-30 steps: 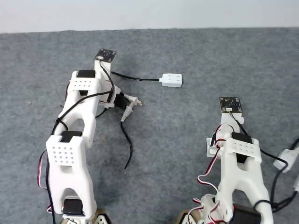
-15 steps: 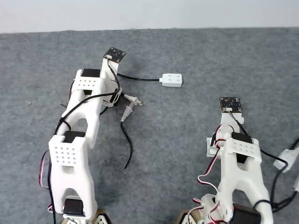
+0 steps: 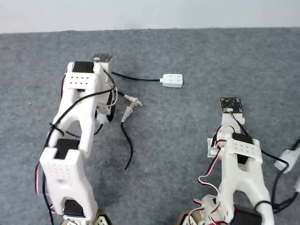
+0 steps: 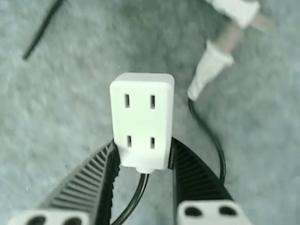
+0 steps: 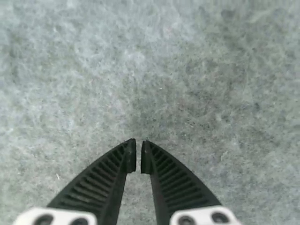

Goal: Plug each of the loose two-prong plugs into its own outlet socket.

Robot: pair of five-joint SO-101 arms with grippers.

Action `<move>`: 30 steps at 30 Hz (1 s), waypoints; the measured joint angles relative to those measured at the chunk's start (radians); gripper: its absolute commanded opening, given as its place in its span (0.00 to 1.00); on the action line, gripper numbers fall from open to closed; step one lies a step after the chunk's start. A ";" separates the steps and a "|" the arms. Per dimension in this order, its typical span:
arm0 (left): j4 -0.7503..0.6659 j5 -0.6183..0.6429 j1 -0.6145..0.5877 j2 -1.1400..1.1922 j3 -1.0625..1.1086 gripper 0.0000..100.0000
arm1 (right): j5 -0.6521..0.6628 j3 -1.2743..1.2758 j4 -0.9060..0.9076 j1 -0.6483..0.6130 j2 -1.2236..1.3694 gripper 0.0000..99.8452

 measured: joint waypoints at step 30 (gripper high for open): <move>-0.786 0.431 0.180 -0.559 1.074 0.02 | 0.005 0.000 0.000 0.000 0.000 0.04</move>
